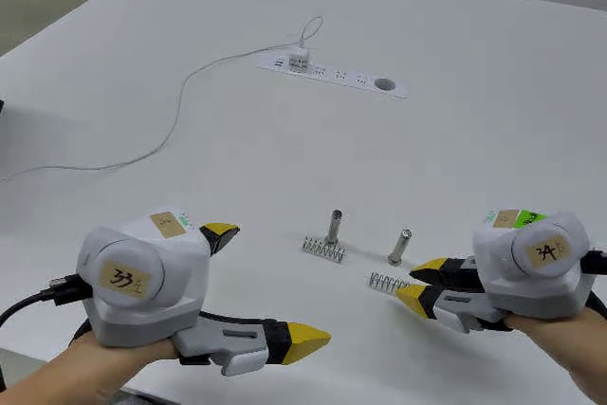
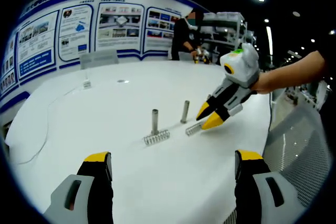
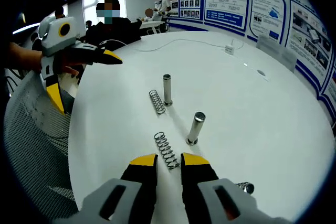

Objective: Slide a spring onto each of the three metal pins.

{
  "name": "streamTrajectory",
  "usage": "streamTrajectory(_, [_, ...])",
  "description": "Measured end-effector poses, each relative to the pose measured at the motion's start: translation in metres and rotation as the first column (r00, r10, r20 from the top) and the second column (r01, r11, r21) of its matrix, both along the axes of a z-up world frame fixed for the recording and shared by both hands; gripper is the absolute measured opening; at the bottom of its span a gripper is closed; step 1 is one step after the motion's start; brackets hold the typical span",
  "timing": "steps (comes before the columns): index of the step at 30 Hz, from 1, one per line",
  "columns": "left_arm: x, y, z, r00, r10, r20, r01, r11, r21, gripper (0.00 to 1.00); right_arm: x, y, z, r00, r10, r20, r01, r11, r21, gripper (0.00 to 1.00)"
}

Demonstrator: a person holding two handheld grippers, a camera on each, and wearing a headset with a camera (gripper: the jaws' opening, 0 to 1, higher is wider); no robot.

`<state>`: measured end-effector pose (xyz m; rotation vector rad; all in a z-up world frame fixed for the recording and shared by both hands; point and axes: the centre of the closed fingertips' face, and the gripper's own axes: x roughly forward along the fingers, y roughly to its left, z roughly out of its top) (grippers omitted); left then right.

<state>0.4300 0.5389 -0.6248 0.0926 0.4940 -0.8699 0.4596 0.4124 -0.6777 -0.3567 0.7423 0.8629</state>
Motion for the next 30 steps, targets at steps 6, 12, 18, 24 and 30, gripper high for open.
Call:
streamTrajectory(6, [0.0,0.001,0.0,1.0,0.002,-0.004,-0.002,1.0,-0.004,0.99,0.0,0.001,-0.007,0.999,0.025,-0.022,-0.026,1.0,-0.017,0.18])
streamTrajectory(12, [0.001,0.003,-0.002,1.0,0.011,-0.011,-0.011,1.0,-0.004,0.99,-0.004,0.006,-0.011,0.997,0.064,-0.035,-0.064,0.998,-0.018,0.16])
streamTrajectory(18, [0.0,0.002,-0.002,1.0,0.009,-0.01,-0.009,1.0,-0.004,0.98,-0.006,0.006,-0.011,0.997,0.066,-0.028,-0.067,0.998,-0.011,0.11])
streamTrajectory(24, [-0.002,-0.001,-0.001,1.0,-0.004,-0.011,0.004,1.0,-0.012,0.97,-0.016,0.01,-0.01,0.997,0.065,-0.028,-0.065,0.998,-0.01,0.11])
streamTrajectory(30, [-0.003,-0.004,0.003,1.0,-0.023,0.002,0.023,0.999,-0.028,0.94,-0.02,0.008,-0.005,0.998,0.058,-0.032,-0.059,0.998,-0.023,0.11])
